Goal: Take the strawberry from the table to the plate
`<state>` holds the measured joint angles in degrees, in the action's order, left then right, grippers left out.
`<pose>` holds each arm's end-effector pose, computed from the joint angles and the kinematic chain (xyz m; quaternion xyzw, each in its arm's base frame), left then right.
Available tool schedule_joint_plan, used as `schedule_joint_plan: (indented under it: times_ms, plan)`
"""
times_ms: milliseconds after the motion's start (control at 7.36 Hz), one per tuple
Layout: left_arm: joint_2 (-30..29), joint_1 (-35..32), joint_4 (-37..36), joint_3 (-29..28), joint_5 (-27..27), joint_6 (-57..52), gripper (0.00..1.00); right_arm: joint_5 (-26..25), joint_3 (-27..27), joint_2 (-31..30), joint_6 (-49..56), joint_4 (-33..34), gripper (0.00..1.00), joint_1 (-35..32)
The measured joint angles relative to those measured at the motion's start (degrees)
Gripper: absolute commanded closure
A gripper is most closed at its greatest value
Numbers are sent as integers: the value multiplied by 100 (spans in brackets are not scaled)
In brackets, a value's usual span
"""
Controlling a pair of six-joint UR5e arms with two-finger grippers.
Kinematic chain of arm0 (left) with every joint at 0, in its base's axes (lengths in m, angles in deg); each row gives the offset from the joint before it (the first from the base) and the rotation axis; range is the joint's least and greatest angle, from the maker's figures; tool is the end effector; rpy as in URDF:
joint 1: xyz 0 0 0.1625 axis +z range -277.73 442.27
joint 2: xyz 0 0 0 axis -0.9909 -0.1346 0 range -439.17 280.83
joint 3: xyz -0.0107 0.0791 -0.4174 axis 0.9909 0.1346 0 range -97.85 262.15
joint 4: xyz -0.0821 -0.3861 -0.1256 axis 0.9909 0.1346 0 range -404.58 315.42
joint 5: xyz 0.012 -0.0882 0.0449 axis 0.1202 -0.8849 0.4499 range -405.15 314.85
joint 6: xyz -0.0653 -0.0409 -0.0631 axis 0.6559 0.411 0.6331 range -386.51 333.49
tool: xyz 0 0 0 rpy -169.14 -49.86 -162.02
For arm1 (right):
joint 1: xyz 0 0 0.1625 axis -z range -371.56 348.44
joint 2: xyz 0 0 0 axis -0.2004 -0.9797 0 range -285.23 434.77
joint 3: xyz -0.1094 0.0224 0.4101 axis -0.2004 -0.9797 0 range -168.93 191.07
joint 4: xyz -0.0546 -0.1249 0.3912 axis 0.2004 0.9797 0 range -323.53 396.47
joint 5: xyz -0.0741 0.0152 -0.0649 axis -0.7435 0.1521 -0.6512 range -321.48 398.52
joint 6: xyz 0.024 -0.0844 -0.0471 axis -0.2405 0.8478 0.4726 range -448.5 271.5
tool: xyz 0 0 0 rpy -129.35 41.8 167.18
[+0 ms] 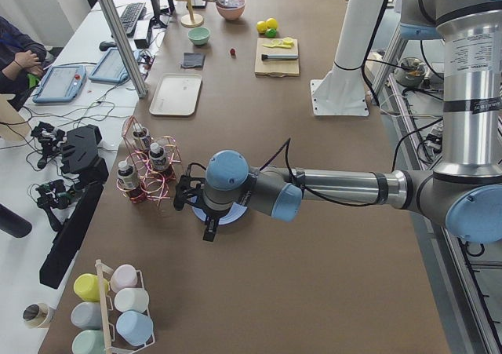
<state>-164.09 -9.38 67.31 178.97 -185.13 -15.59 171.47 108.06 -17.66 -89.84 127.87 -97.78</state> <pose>-0.0705 -0.4695 0.5927 0.1515 0.4272 -0.0111 0.8913 0.0339 -0.4798 0.6233 0.0093 -0.3667 -0.0299 0.9298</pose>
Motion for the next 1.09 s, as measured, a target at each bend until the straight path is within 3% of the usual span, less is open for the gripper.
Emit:
schedule_joint_plan:
  times_ms: [272, 543, 1086]
  plan:
    - [-259, 151, 368, -33, 13, 539, 2, 227, 104, 92, 4, -17, 0, 12]
    - [-695, 691, 517, -430, 140, 778, 1, 219, 258, 190, -185, -201, 0, 239]
    - [-1277, 1496, 1737, -2227, 370, 948, 2, -254, 333, 412, -1905, -1084, 0, 1212]
